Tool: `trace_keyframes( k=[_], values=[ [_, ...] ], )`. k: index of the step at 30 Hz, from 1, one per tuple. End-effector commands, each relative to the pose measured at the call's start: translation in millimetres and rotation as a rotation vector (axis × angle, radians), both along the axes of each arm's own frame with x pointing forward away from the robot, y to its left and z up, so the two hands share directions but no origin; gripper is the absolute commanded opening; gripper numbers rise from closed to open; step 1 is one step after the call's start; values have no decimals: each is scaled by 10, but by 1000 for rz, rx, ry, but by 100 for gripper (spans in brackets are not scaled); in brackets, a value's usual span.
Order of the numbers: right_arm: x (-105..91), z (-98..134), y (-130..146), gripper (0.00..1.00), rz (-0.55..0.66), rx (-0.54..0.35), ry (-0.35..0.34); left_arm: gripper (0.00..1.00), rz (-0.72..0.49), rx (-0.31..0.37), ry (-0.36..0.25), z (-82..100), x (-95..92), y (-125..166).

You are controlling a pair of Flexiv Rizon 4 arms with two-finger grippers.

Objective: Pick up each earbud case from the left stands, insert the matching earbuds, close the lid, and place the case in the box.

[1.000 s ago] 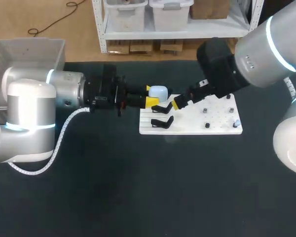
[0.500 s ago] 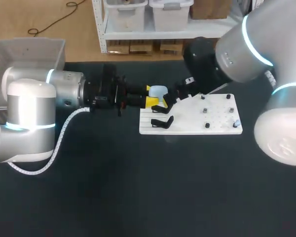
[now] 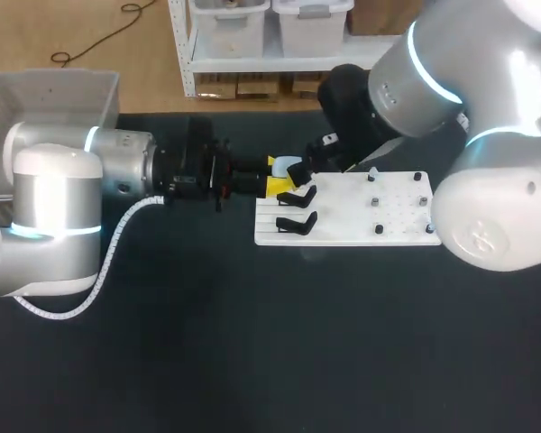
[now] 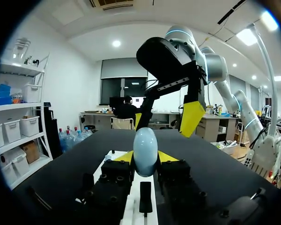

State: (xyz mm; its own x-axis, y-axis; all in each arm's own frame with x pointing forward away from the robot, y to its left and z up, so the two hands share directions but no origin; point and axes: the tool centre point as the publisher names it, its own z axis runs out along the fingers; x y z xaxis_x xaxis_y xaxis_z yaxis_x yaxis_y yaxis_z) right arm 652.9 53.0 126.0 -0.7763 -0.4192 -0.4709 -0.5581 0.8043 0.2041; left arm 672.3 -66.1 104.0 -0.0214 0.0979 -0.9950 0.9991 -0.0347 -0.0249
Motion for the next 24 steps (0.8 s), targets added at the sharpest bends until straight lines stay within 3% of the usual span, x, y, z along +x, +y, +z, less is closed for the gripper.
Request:
trace_keyframes(
  k=[1,24],
  values=[
    [35,-23,14,100,-8,-5,3,0,4,-2,-3,-4,-14,3],
    [142,-108,-31,100,-47,-18,10,0,4,-2,-3,-4,-14,3]
  ],
)
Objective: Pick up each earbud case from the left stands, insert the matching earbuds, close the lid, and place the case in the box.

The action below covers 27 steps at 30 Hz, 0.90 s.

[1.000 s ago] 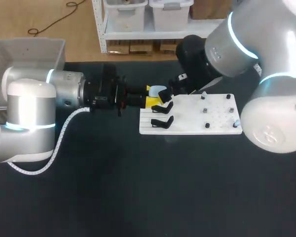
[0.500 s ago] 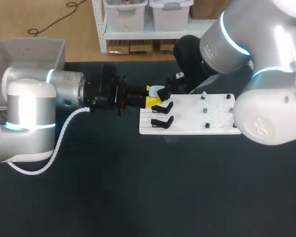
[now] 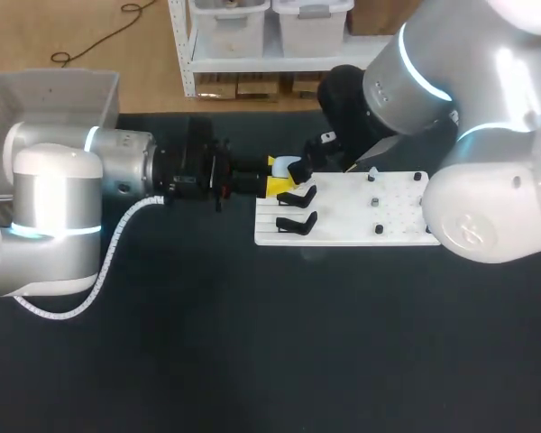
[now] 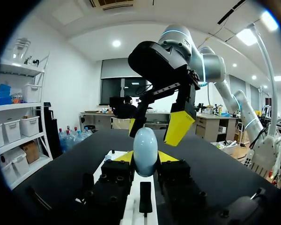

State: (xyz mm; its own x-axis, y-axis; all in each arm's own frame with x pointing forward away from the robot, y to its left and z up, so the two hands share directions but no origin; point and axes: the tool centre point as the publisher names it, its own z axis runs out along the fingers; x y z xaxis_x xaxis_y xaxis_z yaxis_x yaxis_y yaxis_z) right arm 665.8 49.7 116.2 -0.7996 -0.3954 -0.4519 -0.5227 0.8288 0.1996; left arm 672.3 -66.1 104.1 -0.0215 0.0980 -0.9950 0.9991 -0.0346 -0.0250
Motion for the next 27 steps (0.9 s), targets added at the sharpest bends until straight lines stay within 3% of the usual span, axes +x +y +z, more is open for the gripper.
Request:
trace_keyframes(
  k=[1,20,27],
  values=[
    [18,-7,0,100,-9,-1,-6,0,4,-2,-3,-5,-14,3],
    [161,82,-35,100,-35,-12,-33,0,4,-2,-3,-5,-14,3],
    [241,245,-83,100,-53,4,-74,0,4,-2,-3,-5,-14,3]
  ],
)
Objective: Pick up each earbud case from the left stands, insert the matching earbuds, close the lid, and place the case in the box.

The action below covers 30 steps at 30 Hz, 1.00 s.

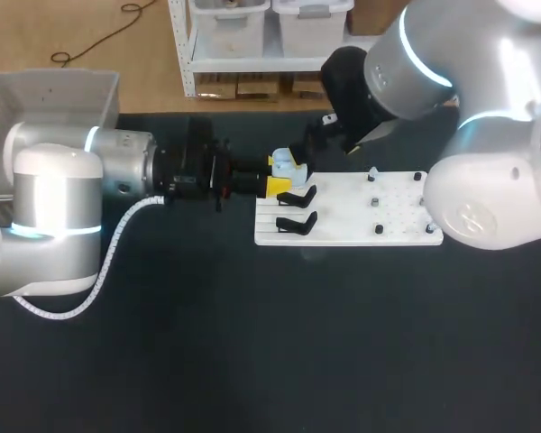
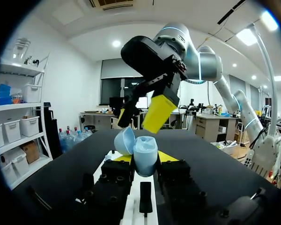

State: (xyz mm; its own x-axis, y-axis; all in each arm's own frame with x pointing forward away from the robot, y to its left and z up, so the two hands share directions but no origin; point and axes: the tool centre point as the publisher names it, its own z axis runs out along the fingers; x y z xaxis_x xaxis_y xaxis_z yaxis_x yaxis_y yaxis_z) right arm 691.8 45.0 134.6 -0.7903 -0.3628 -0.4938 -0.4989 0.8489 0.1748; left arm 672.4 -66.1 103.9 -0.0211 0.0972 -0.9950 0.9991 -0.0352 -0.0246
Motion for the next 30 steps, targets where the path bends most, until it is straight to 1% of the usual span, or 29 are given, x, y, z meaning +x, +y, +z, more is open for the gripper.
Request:
trace_keyframes(
  k=[1,5,10,14,18,21,26,30],
  values=[
    [-16,93,-49,100,-15,7,-32,0,5,-2,-3,-3,-15,3],
    [-44,243,-142,100,-14,5,-78,0,5,-2,-3,-3,-15,3],
    [-120,389,-324,100,2,-44,-135,0,-15,-27,-55,17,-34,1],
    [-155,450,-536,100,3,-84,-142,0,-21,-38,-71,26,-33,2],
    [-174,449,-780,100,0,-140,-105,0,-24,-42,-81,32,-33,13],
    [-195,406,-965,100,-13,-179,-74,0,-26,-46,-88,36,-31,24],
    [-272,242,-1211,100,-25,-243,-4,0,-26,-47,-89,37,-30,26],
    [-367,75,-1353,100,-30,-286,50,0,-26,-47,-89,37,-30,26]
  ],
)
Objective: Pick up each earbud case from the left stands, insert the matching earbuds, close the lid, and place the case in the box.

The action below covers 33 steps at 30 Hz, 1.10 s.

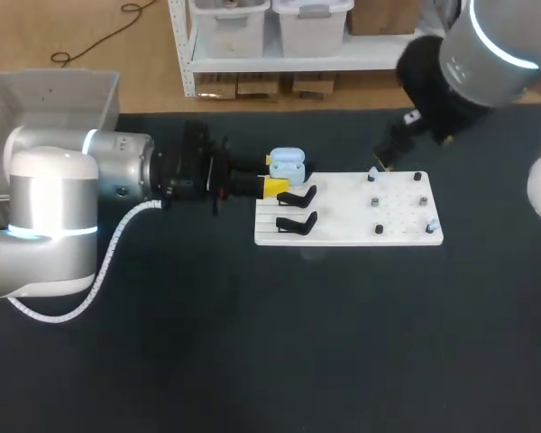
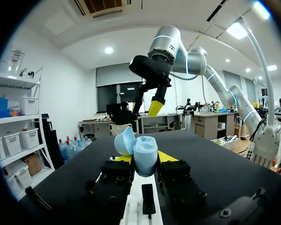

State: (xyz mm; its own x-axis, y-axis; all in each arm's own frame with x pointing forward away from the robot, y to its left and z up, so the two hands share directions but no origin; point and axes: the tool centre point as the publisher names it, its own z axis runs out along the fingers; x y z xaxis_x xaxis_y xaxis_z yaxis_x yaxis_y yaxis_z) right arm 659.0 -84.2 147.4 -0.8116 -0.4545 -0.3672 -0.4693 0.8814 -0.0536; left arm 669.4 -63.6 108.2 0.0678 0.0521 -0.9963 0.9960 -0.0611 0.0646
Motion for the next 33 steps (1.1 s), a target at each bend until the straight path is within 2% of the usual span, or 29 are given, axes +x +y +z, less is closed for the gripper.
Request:
trace_keyframes(
  k=[1,7,8,11,12,15,20,24,29,33],
  values=[
    [-68,-95,-91,100,-5,-16,49,0,1,-2,-2,-6,0,1],
    [-216,-348,-268,99,-15,-88,124,0,1,-2,-2,-6,0,1],
    [-237,-380,-290,95,-14,-101,135,0,1,-2,-2,-6,0,1],
    [-294,-478,-359,71,-11,-140,179,0,1,-2,-2,-6,0,1],
    [-311,-513,-381,69,-7,-159,193,0,1,-2,-2,-6,0,1],
    [-347,-600,-434,69,-8,-184,222,0,1,-2,-2,-6,0,1],
    [-382,-705,-470,60,-19,-227,246,0,1,-2,-2,-6,0,1],
    [-387,-773,-460,61,-40,-257,249,0,1,-2,-2,-6,0,1],
    [-371,-875,-467,67,-75,-285,239,0,1,-2,-2,-6,0,1],
    [-329,-955,-471,62,-119,-296,219,0,1,-2,-2,-6,0,1]
  ],
)
